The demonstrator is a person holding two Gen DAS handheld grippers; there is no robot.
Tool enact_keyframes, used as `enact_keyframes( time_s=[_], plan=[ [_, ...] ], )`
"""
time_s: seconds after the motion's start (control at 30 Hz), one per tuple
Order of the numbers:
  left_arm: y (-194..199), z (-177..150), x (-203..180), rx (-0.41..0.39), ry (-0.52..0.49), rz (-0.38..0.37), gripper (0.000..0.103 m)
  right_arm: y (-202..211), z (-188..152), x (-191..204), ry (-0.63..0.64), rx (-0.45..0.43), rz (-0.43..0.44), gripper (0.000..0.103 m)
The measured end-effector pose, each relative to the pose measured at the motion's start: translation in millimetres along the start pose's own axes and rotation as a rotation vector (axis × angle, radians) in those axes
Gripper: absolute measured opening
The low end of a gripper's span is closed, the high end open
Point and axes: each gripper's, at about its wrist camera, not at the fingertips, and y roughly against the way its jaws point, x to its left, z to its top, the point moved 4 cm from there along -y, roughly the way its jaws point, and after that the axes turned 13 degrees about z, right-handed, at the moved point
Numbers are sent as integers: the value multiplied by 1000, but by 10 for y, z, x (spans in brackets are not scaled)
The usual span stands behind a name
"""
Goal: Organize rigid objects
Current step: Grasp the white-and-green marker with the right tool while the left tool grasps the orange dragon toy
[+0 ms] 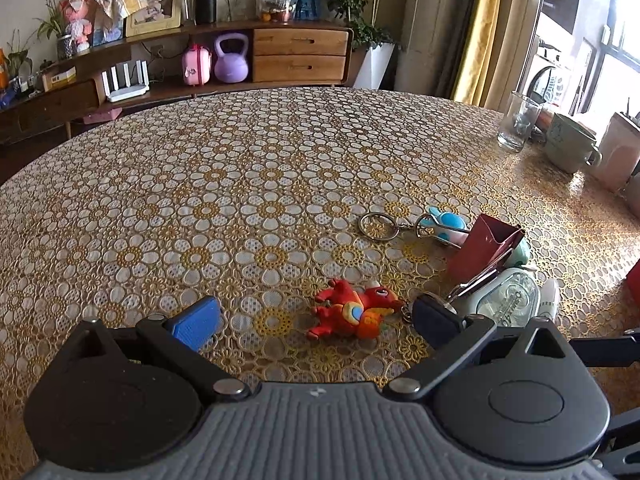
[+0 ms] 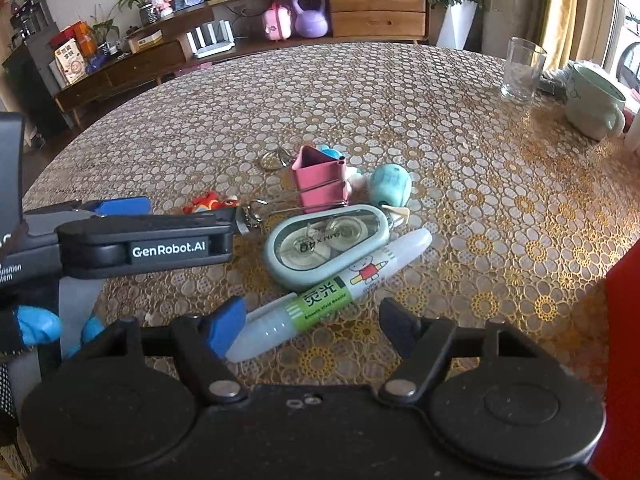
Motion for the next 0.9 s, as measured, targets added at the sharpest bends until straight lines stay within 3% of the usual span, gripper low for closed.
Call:
enact_keyframes(
  time_s=[0.13, 0.2, 0.5, 0.63, 0.9],
  plan=[
    [-22, 0, -30, -18, -10, 13, 102, -35, -4, -5, -14, 0, -13, 69],
    [-14, 1, -19, -31, -15, 19, 96, -29, -21, -9, -4, -9, -18, 66],
    [75, -10, -51, -64, -37, 6, 56, 26, -11, -47, -47, -22, 6, 38],
    [93, -16, -45, -67, -33, -1, 42, 61, -22, -95, -89, -32, 21, 32],
    [141, -28, 2, -43, -12, 3, 40, 254, -86, -303, -182, -77, -14, 18]
  ],
)
